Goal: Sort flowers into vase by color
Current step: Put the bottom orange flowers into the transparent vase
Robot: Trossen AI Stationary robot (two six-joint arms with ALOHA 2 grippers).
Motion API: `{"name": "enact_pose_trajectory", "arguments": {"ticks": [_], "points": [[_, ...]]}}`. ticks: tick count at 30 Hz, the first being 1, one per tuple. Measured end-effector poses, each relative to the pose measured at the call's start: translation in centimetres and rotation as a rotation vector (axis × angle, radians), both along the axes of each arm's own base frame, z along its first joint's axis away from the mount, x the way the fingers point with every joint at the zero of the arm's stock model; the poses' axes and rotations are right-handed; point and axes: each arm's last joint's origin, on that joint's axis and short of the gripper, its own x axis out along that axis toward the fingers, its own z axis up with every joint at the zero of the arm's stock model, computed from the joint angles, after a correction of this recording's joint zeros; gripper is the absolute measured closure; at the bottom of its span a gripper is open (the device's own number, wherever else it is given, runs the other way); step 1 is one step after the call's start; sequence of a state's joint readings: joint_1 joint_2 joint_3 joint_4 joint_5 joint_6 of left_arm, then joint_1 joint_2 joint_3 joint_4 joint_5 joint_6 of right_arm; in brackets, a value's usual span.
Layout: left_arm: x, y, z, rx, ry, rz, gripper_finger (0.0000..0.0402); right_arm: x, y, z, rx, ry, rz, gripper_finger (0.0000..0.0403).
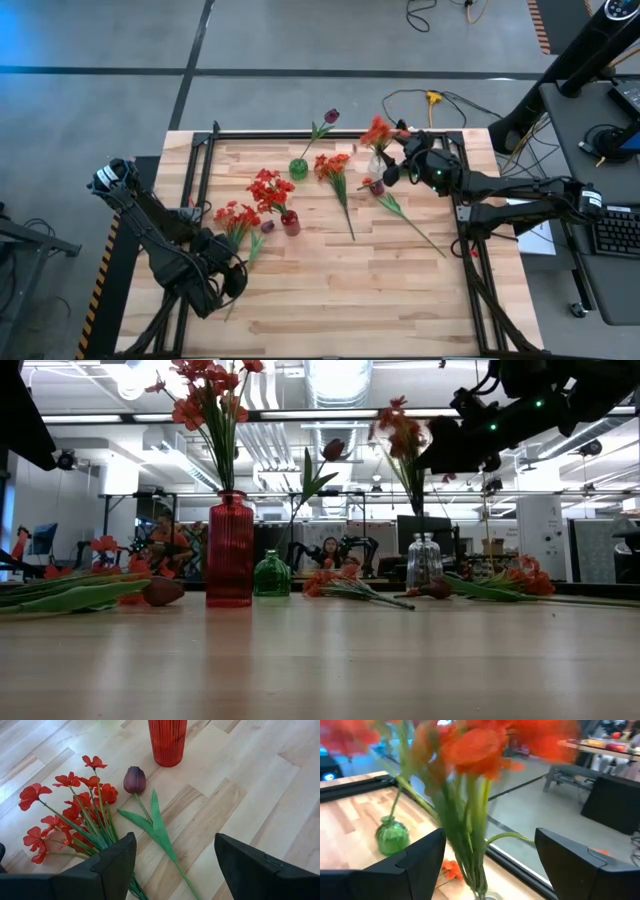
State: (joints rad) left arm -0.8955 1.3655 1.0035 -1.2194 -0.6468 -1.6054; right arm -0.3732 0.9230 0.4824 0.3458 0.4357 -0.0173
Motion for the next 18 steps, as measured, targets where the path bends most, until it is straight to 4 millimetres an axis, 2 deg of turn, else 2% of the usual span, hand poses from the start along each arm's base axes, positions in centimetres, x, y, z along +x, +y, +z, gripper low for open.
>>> {"name": "enact_pose_trajectory", "arguments": {"ticks": [10, 18], "points": [[0.0, 0.0, 0.0, 0.000, 0.000, 0.000, 0.0151, -0.1, 0.1, 0.2, -0.024, 0.016, 0.031, 0.0104], [0.0, 0.0, 0.0, 0.000, 0.000, 0.000, 0.0151, -1.3, 0.6, 1.9, -0.051, -0.074, 0.055, 0.0096]]}}
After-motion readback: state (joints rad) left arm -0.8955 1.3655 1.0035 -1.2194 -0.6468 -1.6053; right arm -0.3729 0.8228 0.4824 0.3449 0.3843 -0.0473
